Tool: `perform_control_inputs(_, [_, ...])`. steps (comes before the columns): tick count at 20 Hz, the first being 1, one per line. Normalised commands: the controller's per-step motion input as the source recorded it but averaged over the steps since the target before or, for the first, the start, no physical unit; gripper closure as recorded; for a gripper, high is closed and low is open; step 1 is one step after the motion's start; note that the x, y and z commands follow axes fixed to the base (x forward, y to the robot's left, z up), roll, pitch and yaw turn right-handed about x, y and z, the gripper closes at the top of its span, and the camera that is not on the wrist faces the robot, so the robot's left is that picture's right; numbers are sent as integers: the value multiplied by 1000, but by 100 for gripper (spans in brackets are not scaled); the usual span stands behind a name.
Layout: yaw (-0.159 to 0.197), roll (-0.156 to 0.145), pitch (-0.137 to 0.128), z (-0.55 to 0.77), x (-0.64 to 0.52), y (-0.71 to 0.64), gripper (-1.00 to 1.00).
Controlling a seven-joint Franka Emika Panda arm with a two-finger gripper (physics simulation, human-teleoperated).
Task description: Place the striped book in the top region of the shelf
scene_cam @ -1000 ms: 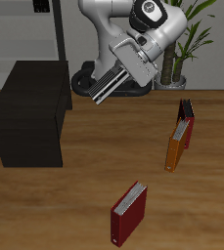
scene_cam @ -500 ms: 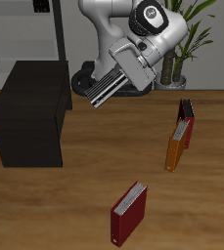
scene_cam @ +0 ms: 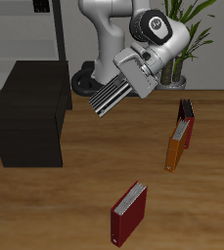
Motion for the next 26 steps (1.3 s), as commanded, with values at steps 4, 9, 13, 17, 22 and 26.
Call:
perform_control_inputs(4, [-9, -33, 2, -51, -32, 88, 100])
perform_control_inputs(9, [8, -49, -13, -45, -39, -77, 100])
perform_control_inputs(13, [-19, -88, -22, 66, 14, -292, 100])
perform_control_inputs(17, [-19, -40, 1, 36, 8, -177, 100])
perform_control_inputs(22, [-8, -39, -1, 41, 40, -197, 100])
perform_control_inputs(26, [0, -27, -31, -4, 72, -161, 100])
